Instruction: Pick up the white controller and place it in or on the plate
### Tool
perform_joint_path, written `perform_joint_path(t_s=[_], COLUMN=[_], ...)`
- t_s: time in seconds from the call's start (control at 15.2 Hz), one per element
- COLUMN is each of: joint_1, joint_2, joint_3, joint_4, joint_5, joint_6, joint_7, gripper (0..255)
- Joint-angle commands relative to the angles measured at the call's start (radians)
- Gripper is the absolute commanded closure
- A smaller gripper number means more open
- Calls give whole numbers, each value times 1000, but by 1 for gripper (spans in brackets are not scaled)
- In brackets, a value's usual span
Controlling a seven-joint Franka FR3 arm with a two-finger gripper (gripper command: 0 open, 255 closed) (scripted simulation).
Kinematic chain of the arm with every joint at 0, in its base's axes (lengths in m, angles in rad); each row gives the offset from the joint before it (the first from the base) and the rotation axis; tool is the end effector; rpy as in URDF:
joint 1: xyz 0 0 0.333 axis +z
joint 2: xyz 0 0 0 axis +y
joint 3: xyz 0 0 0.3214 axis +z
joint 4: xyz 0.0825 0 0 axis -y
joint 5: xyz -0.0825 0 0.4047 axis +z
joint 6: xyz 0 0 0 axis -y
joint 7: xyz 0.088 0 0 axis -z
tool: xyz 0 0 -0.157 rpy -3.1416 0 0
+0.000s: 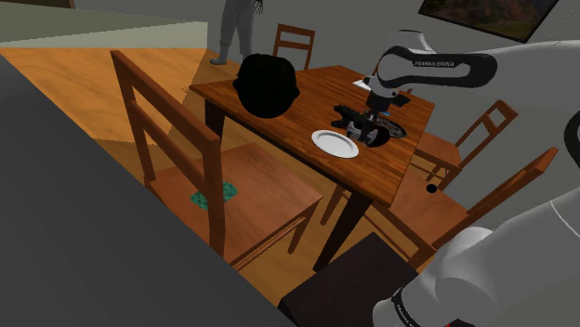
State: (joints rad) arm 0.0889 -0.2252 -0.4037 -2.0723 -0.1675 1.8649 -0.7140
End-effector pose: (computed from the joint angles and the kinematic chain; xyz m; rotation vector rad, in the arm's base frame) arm 0.4806 -0.1860 0.4686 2.9968 0.6967 -0.0513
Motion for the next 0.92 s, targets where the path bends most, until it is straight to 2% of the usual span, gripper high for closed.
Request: perform_joint_path(t_s=[0.0, 0.26, 0.86], joint_1=[10, 18, 14], joint_2=[79, 262, 279], joint_3=[-7, -14, -12], joint_4=[79, 279, 176], joint_5=[32, 108, 113], joint_6=[-3, -33, 85], joint_7=[-12, -38, -36], gripper=[255, 255, 255])
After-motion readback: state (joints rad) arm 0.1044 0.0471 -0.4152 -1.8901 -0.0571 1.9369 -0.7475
